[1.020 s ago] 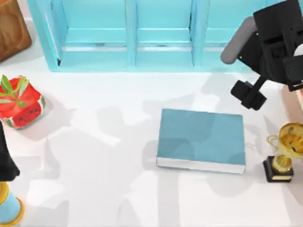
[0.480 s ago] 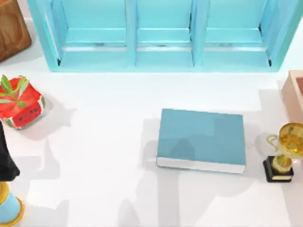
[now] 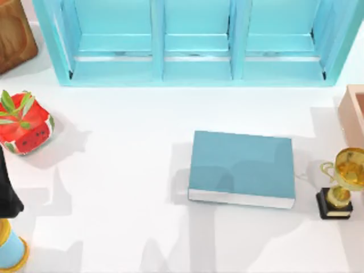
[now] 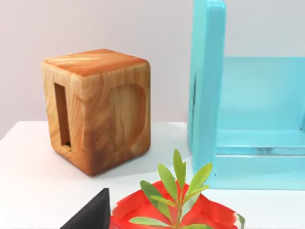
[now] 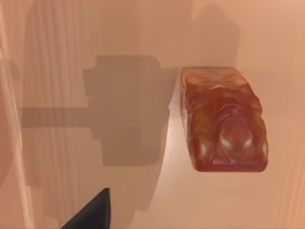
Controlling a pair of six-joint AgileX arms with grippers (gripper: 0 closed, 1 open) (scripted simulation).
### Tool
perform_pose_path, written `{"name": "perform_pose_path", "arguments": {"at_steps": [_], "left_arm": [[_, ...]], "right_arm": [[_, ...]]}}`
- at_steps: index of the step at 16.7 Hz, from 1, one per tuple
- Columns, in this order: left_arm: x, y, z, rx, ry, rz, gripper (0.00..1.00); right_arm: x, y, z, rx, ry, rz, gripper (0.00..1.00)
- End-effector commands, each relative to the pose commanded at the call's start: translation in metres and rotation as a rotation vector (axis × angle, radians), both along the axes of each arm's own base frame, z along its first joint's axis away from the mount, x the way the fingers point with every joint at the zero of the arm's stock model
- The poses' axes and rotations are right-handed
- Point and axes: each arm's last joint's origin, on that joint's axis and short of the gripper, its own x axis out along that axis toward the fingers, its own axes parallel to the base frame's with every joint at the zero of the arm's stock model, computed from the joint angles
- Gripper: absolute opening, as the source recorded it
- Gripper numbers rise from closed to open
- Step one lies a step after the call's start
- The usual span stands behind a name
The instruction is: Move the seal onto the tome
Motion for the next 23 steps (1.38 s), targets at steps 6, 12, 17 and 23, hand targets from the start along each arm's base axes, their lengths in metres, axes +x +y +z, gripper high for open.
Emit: {"name": "perform_pose_path", "arguments": {"at_steps": [6, 12, 17, 23], "left_arm": [[0.0, 0.0, 0.0, 0.0, 0.0, 0.0, 1.0], [0.0, 0.0, 0.0, 0.0, 0.0, 0.0, 1.0], [0.0, 0.0, 0.0, 0.0, 0.0, 0.0, 1.0], [0.0, 0.0, 0.0, 0.0, 0.0, 0.0, 1.0]], "right_arm": [[0.002, -0.001, -0.008, 0.0, 0.0, 0.0, 1.0], [0.006, -0.001, -0.073, -0.004, -0.013, 0.0, 1.0], [0.0, 0.0, -0.1, 0.0, 0.0, 0.0, 1.0], [0.0, 0.0, -0.1, 0.0, 0.0, 0.0, 0.7]]}}
